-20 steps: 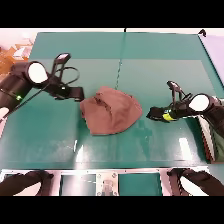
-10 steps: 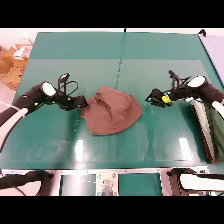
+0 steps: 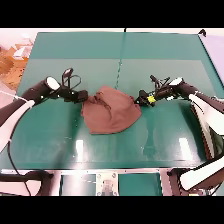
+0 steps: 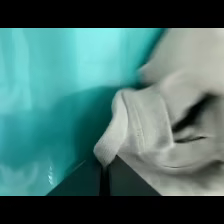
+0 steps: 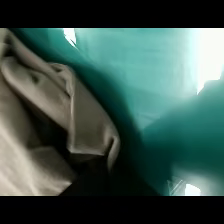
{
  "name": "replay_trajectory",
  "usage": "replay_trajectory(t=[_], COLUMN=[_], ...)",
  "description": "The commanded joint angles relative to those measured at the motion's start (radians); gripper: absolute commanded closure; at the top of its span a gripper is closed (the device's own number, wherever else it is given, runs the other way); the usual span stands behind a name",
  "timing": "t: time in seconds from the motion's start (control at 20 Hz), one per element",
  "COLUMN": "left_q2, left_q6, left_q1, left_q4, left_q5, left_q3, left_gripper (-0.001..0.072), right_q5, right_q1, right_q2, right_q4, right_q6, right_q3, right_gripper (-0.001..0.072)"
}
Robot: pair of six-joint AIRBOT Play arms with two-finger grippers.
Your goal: Fold the shirts.
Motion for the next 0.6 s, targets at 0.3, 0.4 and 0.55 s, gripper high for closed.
replay_trajectory(t=[0.3, 0.4, 0.55], left_q2=[0.240, 0.344, 0.492], left_q6=[-0.157, -0.179, -0.185], left_q1=[0.001, 0.001, 0.001], left_q4=[0.519, 0.551, 0.527], left_q5=[-0.393, -0.409, -0.369], left_q3=[0.405, 0.501, 0.687], left_gripper=[0.0687, 0.0687, 0.0687], right_q5=[0.209, 0.228, 0.223], right_q1=[-0.174, -0.241, -0.311], right_q2=[0.211, 0.365, 0.617], right_q4=[0.089, 0.158, 0.257], right_q6=[0.056, 0.060, 0.061], right_q3=[0.248, 0.290, 0.358], right_gripper=[0.0699, 0.0698, 0.0699])
